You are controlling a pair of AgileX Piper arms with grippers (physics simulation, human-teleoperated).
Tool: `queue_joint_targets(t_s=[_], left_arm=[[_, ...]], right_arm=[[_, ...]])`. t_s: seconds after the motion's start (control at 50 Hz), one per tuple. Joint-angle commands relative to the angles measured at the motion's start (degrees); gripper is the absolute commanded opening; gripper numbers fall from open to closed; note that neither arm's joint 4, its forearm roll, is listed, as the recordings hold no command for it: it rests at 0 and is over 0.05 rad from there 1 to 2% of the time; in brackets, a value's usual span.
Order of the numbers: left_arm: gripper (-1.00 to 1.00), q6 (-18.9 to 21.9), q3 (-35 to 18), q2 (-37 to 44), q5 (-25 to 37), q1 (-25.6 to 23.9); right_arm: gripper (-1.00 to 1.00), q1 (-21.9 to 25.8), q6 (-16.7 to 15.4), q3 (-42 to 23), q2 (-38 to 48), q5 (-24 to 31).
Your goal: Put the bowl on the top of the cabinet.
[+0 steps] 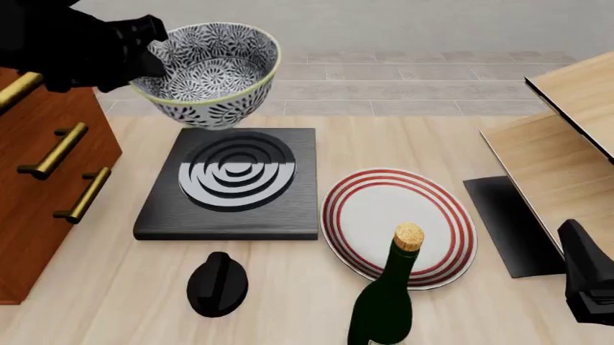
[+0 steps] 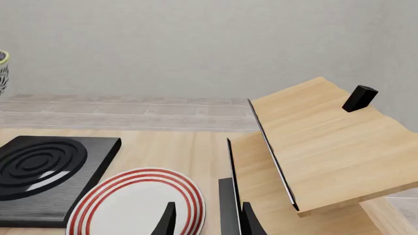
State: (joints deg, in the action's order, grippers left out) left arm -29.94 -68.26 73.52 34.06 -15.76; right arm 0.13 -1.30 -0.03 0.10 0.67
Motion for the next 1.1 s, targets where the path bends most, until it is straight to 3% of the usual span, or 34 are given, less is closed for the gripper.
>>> queue_joint_targets(t_s=[0.02,0.28,0.58,1.1], left_arm=[[-1.00,-2.8,-1.6,0.8,1.6,0.0],[-1.00,-2.8,-4.2,1.1,4.2,1.8],[-1.00,-1.2,-7.9,1.4,8.3,7.2],[-1.00,-3.2,-16.3,0.2,15.5,14.6]], right_arm=[[1.00,0.0,0.1,-0.1,0.1,0.0],[1.00,-0.1,0.2,0.0,0.4,-0.4],[1.00,-0.3,0.5,0.0,2.1,-2.3],[1.00,-0.2,0.7,0.0,1.8,-1.8]])
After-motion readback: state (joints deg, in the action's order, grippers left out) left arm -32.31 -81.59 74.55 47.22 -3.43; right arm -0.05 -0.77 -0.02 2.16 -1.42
